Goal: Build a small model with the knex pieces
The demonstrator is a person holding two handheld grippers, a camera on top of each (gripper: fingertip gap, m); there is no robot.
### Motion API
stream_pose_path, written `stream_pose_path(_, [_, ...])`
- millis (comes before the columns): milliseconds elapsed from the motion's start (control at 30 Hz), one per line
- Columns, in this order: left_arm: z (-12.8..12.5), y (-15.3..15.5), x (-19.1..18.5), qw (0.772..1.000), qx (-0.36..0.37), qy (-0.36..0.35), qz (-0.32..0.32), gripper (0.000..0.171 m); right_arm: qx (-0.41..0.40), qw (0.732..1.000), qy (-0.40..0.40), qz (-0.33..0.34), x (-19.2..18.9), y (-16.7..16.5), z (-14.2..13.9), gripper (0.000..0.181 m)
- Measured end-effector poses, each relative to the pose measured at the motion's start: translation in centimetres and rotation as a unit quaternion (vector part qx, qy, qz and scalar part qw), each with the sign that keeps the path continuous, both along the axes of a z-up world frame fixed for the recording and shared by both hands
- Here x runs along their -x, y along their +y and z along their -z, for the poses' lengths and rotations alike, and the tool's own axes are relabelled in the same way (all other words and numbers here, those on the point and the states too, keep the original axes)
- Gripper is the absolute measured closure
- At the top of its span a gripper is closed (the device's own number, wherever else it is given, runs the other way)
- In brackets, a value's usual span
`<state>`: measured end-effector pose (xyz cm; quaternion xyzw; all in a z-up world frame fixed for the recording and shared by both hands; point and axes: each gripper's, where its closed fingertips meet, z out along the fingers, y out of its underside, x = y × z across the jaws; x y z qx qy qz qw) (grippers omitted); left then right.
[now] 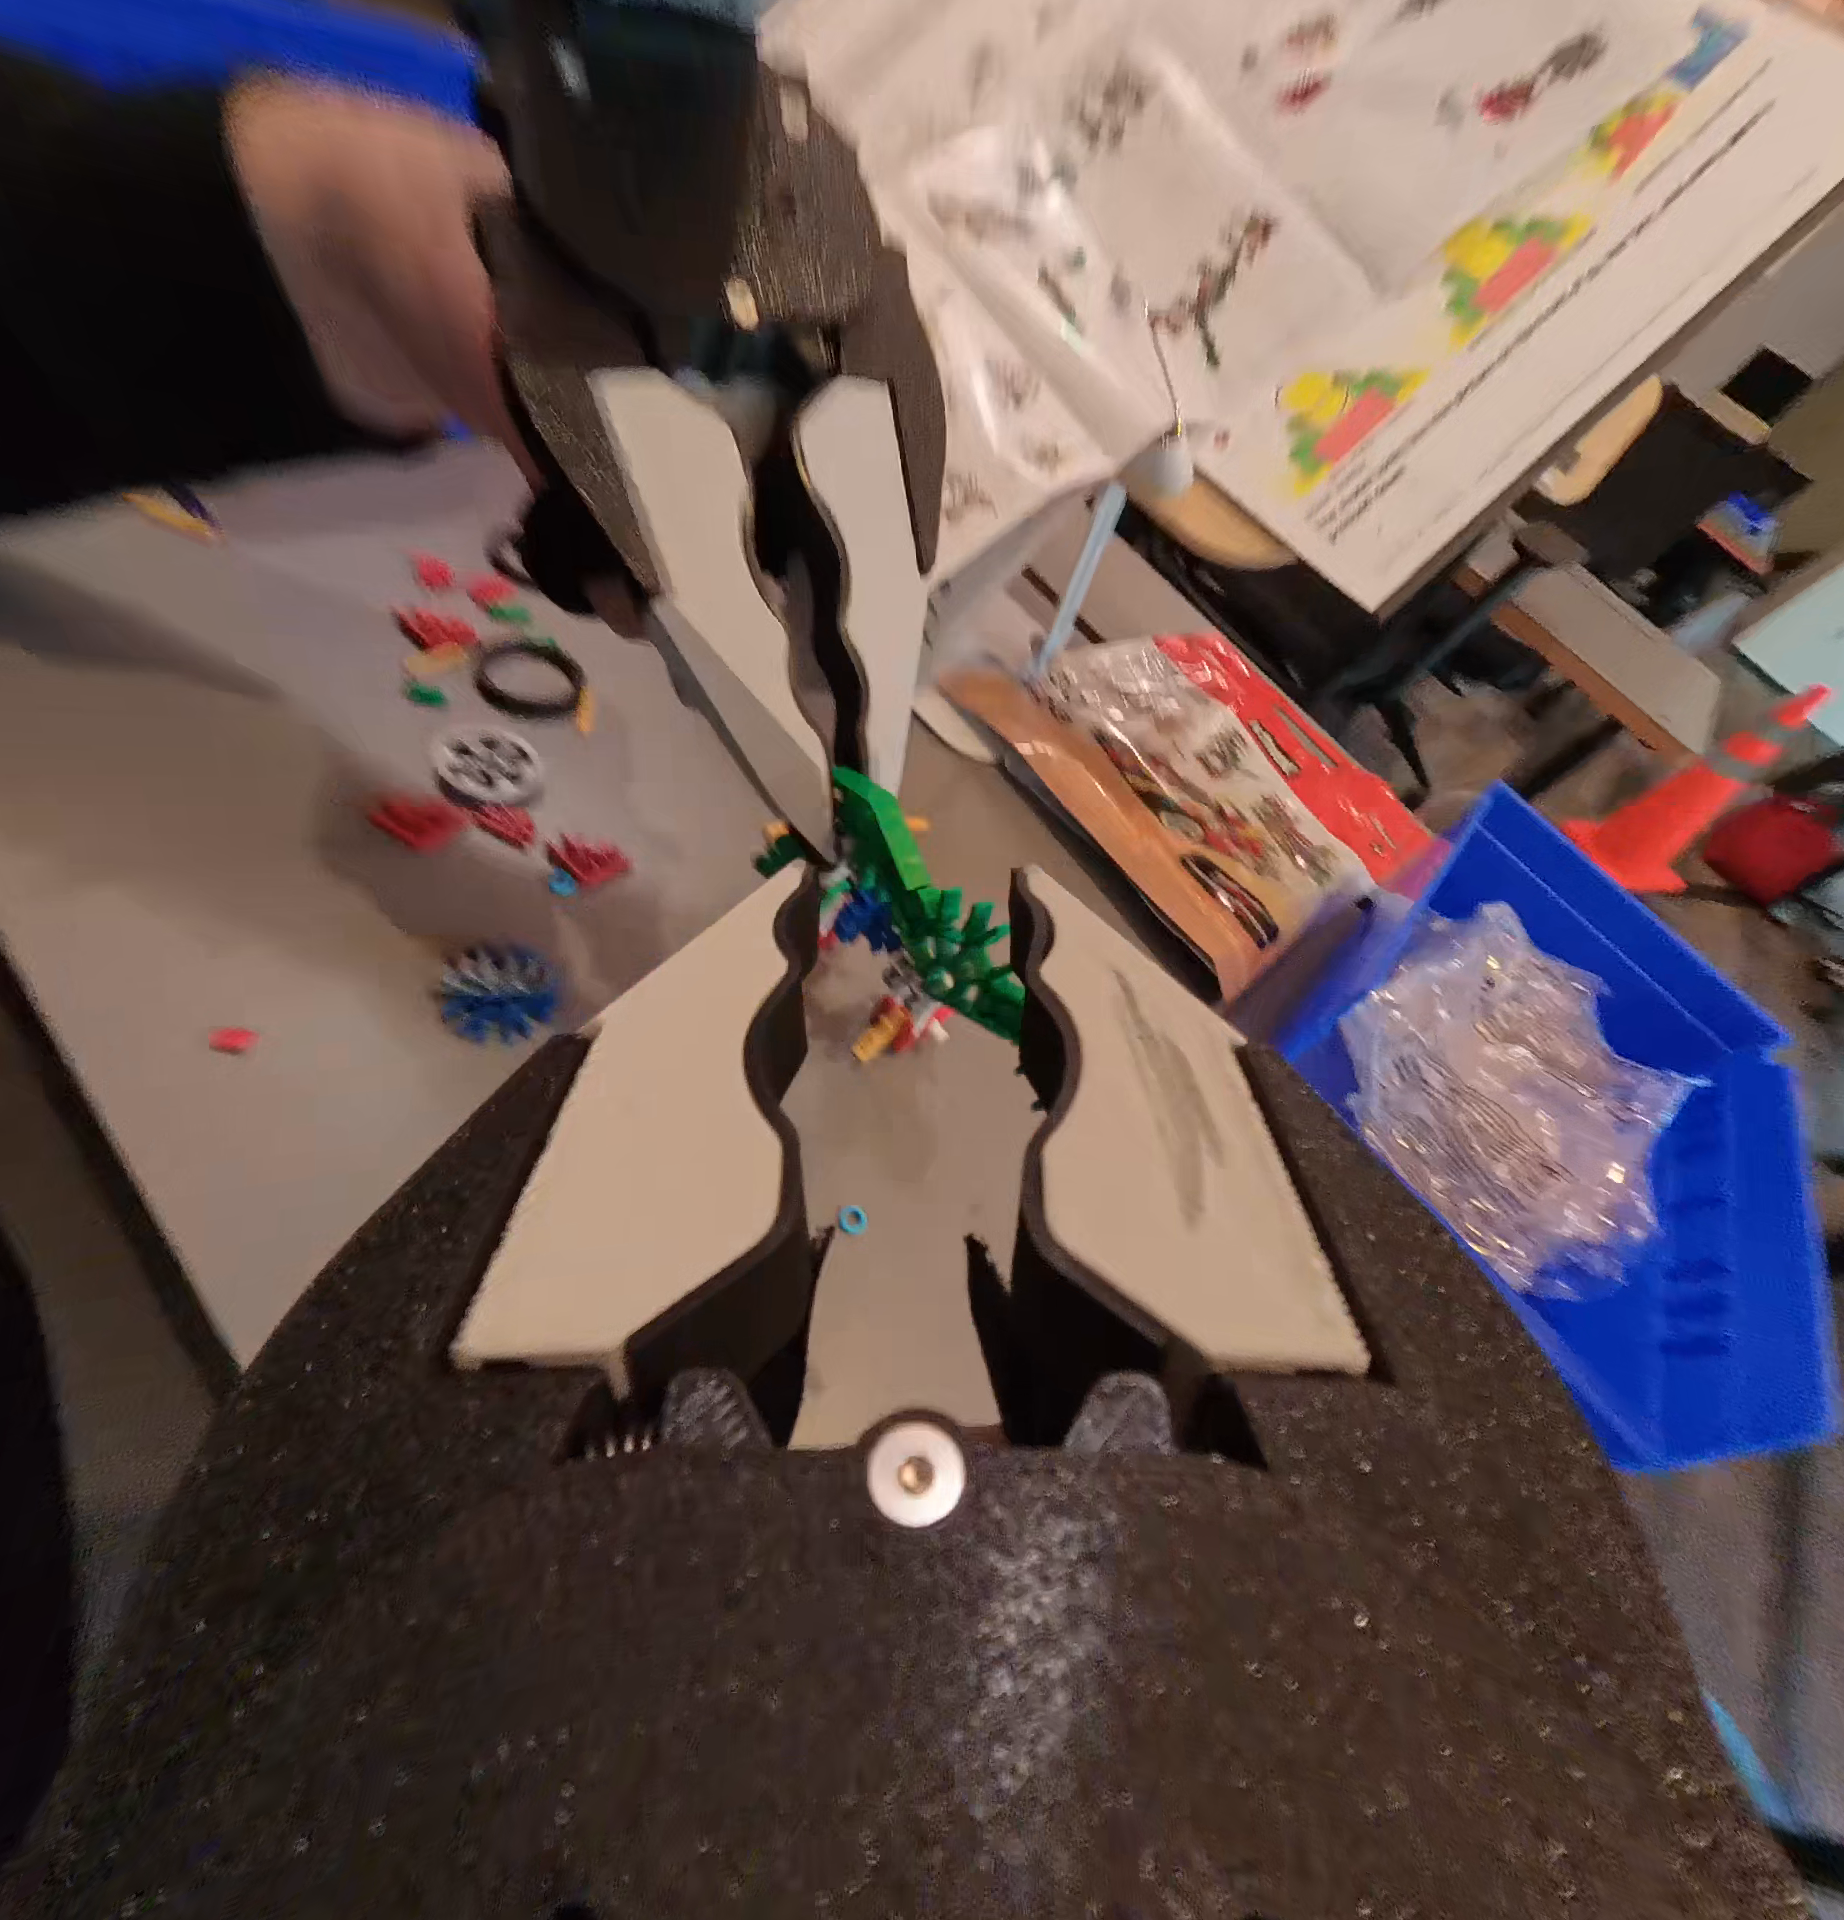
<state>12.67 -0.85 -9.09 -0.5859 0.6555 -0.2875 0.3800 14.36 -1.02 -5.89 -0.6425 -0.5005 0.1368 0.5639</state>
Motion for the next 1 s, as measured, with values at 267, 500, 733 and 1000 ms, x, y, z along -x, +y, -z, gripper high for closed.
stream_pose_path(267, [0.3,-0.8,0.0,0.999,-0.031,0.023,0.012,0.166,0.047,0.998,-0.028,0.001,1.0,0.6,4.0,0.165])
stream_pose_path(500, [-1.1,0.1,-0.3,0.999,0.011,-0.040,-0.008,0.155,0.163,0.982,0.094,-0.031,0.7,0.8,3.5,0.170])
stream_pose_path(733, [-1.2,0.9,0.7,0.996,0.052,-0.073,-0.021,0.143,0.239,0.951,0.195,-0.030,-0.8,1.6,3.0,0.174])
stream_pose_path(1000, [0.1,2.4,0.7,0.995,0.047,-0.069,-0.050,0.141,0.250,0.944,0.211,-0.045,-0.5,1.4,2.8,0.174])
